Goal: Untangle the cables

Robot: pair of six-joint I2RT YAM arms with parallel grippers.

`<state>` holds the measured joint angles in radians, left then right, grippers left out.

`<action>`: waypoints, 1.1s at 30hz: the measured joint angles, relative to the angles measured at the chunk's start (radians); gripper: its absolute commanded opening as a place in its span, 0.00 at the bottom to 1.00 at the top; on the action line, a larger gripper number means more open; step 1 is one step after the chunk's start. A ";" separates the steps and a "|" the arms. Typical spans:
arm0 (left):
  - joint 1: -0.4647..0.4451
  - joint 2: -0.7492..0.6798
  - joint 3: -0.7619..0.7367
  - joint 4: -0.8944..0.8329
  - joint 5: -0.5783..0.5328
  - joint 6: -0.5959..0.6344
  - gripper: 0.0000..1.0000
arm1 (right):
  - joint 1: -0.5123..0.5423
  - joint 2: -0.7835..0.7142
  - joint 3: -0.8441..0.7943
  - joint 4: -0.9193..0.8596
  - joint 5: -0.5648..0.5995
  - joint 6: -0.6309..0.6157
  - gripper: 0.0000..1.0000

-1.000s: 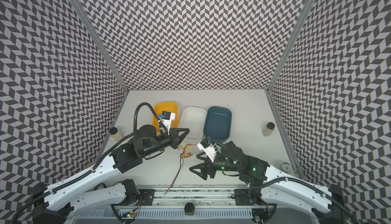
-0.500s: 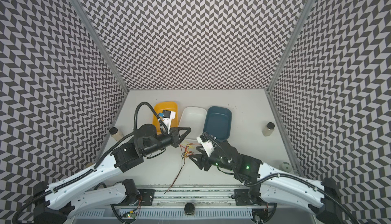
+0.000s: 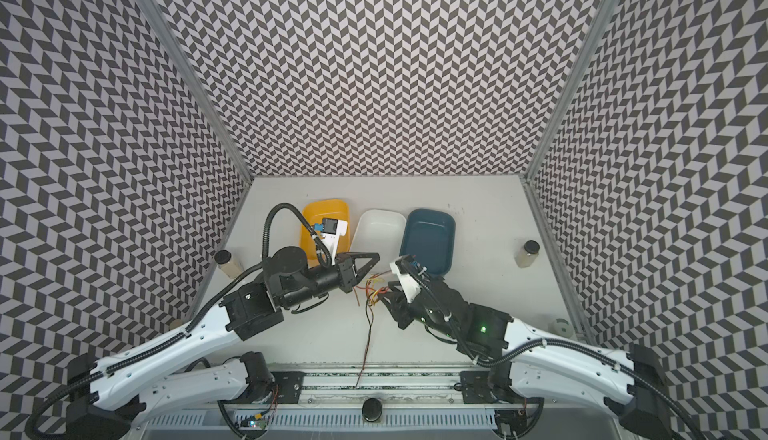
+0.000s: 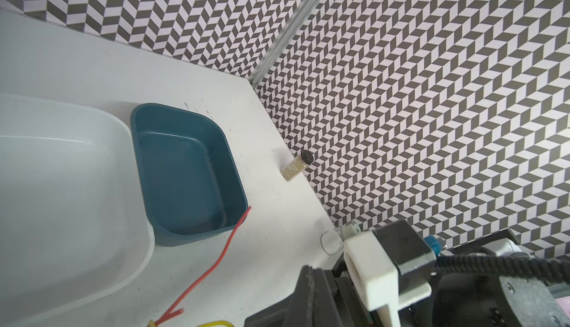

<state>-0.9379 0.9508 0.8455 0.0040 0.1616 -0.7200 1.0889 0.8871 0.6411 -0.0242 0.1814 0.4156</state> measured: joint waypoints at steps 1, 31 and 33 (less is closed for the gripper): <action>-0.003 -0.001 -0.006 0.005 0.000 -0.001 0.00 | 0.000 0.003 0.003 0.001 0.010 0.000 0.41; -0.069 -0.248 -0.202 -0.121 0.108 0.110 1.00 | 0.001 -0.095 0.099 -0.204 0.202 -0.070 0.00; -0.101 -0.216 -0.201 -0.124 0.094 0.120 1.00 | 0.001 -0.080 0.130 -0.227 0.199 -0.070 0.00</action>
<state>-1.0389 0.7345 0.6441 -0.1204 0.2558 -0.6003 1.0901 0.8066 0.7708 -0.2508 0.3801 0.3454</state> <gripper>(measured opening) 0.996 0.065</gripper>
